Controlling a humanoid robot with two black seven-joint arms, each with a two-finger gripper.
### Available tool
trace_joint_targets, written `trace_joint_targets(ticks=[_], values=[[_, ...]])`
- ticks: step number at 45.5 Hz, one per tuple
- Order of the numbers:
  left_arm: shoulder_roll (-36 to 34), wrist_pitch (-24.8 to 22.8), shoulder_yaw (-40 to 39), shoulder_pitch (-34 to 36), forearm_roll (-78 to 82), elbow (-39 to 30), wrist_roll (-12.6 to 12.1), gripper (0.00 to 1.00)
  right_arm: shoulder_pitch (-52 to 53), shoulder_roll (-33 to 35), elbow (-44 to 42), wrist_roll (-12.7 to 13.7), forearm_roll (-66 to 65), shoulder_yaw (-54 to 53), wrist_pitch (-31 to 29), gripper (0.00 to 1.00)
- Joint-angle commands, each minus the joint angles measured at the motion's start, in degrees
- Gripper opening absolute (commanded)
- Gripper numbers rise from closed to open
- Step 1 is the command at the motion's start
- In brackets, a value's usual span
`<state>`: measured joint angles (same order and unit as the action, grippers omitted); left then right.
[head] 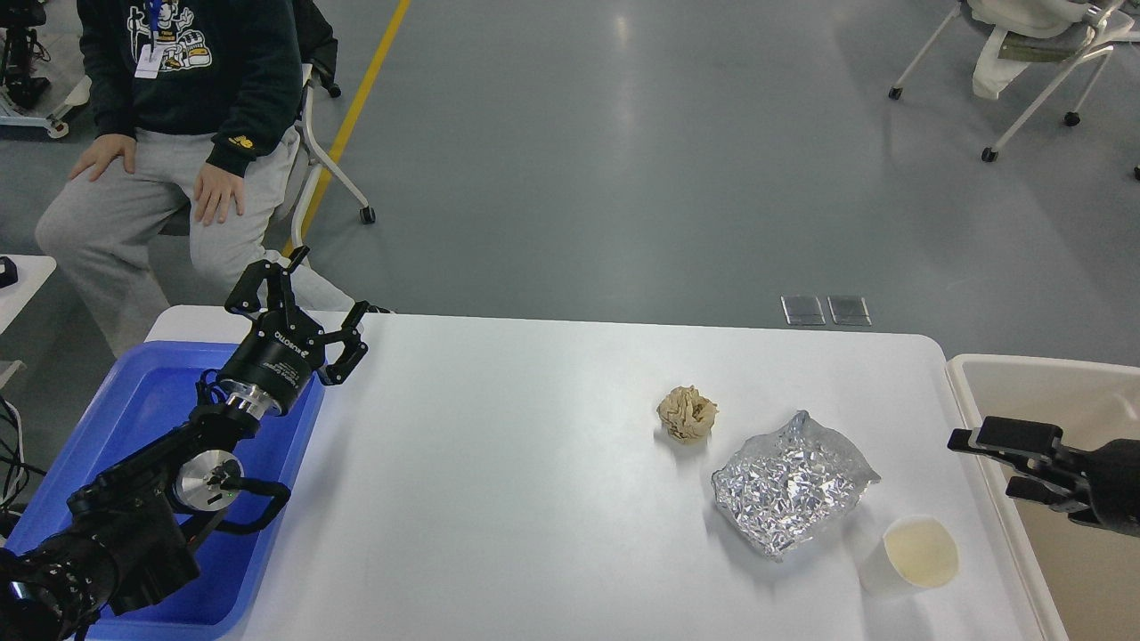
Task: Tidy desktop
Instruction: 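Swing the right gripper outward and lower it beside the paper cup, then close the right gripper on the rim of the small paper cup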
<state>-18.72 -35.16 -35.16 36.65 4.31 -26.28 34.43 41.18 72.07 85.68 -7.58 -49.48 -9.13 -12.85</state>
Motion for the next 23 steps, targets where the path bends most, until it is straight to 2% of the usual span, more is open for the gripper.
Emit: trace_joint_targets(ticks=[1,7,23], values=[[0.0,-0.1,0.0,0.0,0.0,0.0,-0.1,1.00,-0.2,-2.5,-0.3,0.6,-5.3,4.2,4.0,1.00],[0.0,-0.1,0.0,0.0,0.0,0.0,-0.1,1.00,-0.2,-3.3,-1.3,0.6,-9.4,6.4,6.2,1.00],[0.0,-0.1,0.0,0.0,0.0,0.0,-0.1,1.00,-2.4,-4.3,-1.5,0.6,-9.7,6.9,8.6,1.00]])
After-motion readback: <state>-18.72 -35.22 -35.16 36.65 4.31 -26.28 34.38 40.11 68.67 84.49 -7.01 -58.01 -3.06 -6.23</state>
